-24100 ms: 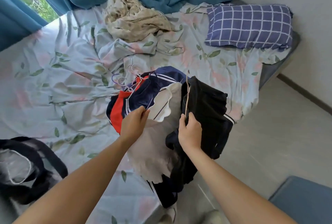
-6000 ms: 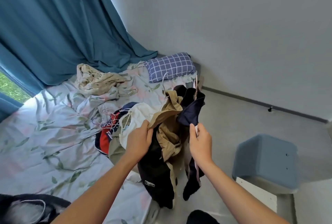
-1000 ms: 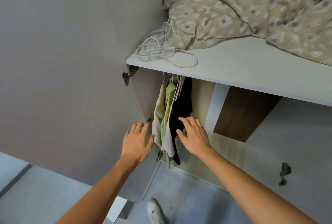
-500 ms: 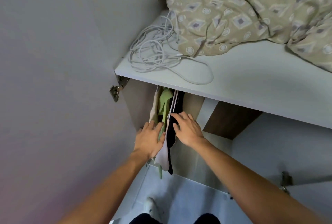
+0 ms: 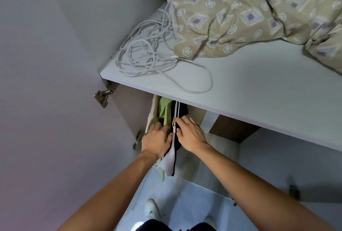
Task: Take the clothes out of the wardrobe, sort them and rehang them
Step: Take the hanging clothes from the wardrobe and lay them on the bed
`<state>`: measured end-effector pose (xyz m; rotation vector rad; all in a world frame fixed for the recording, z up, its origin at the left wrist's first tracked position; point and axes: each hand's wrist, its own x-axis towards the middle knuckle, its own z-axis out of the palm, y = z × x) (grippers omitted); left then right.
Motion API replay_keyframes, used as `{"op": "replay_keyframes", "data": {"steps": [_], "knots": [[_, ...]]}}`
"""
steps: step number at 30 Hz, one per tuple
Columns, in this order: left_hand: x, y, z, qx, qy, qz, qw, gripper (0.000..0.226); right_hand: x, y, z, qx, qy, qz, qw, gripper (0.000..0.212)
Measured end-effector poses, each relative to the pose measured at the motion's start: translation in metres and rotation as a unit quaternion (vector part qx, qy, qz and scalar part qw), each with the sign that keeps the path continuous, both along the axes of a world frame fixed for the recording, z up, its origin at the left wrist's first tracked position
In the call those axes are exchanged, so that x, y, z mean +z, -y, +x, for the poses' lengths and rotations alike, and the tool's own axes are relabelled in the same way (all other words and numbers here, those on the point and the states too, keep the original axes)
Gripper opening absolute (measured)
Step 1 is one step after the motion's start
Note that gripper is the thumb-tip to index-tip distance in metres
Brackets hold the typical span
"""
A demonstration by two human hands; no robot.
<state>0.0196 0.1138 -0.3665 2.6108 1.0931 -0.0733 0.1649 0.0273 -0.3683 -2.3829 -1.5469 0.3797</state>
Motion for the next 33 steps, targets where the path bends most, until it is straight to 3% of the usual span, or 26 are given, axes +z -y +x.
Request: {"op": "replay_keyframes", "data": {"steps": [11,16,23,26,29,33], "knots": [[-0.003,0.000,0.014,0.008,-0.038,-0.010,0.999,0.036,0.002,0.008,0.014,-0.003,0.006,-0.024,1.000,0.029],[-0.006,-0.006,0.011,0.016,-0.053,-0.003,0.998,0.041,0.001,0.009,0.019,-0.096,-0.036,0.008,0.995,0.022],[-0.013,-0.006,0.026,0.037,-0.043,0.039,0.998,0.075,-0.002,0.004,0.021,-0.232,-0.167,0.033,0.958,0.023],[-0.010,0.000,0.038,0.037,-0.032,0.032,0.998,0.068,-0.006,0.002,0.019,-0.248,-0.216,0.025,0.944,0.021],[-0.007,0.006,0.044,0.034,-0.011,0.012,0.999,0.044,-0.009,0.003,0.020,-0.248,-0.220,0.020,0.943,0.009],[-0.004,0.006,0.034,0.048,-0.001,0.035,0.998,0.033,-0.009,0.014,0.023,-0.248,-0.217,0.018,0.944,0.017]]}}
